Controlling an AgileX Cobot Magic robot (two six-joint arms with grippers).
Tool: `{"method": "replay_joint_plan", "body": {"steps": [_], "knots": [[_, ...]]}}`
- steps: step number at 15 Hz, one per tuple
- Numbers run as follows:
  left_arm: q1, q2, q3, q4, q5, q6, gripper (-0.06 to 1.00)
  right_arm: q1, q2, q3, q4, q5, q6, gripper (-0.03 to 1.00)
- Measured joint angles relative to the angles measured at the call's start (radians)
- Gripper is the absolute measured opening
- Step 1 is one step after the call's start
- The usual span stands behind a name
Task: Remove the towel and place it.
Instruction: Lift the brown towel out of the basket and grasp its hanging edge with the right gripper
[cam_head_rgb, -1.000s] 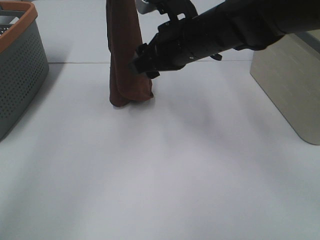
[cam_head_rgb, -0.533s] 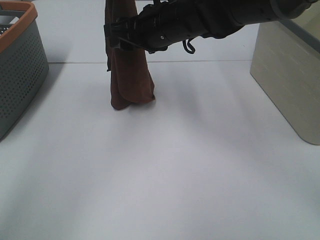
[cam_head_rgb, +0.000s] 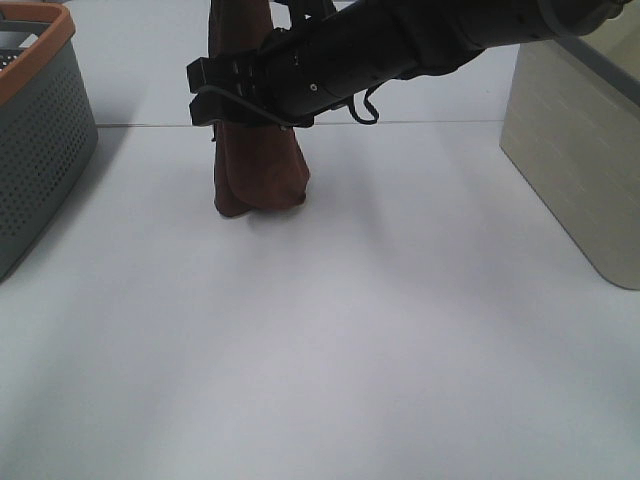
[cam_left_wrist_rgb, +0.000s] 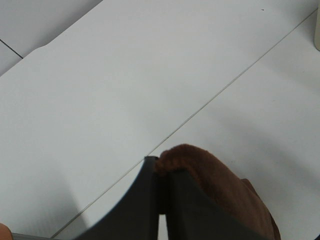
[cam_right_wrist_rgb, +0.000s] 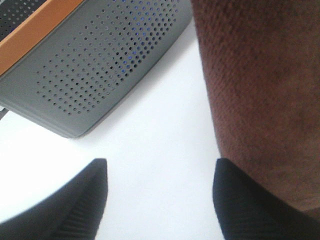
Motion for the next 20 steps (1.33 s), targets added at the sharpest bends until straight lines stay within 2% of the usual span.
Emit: {"method": "replay_joint_plan", "body": {"steps": [3,8,12,16,20], "knots": [[0.0,0.0,0.0,-0.005,-0.001,0.0,0.02,0.003,0.049,-0.003,-0.015,-0.073,0.001,0.53],[0.0,0.0,0.0,-0.007,-0.001,0.0,0.02,0.096,0.107,-0.016,0.016,-0.11,0.029,0.53],[0.0,0.0,0.0,-0.007,0.0,0.0,0.02,0.149,0.137,-0.03,0.016,-0.291,0.018,0.53],[0.0,0.0,0.0,-0.007,0.021,0.0,0.02,0.122,0.2,-0.03,0.017,-0.441,0.01,0.53],[0.0,0.0,0.0,-0.007,0.037,0.0,0.02,-0.01,0.2,-0.011,0.059,-0.46,-0.046,0.53]]}}
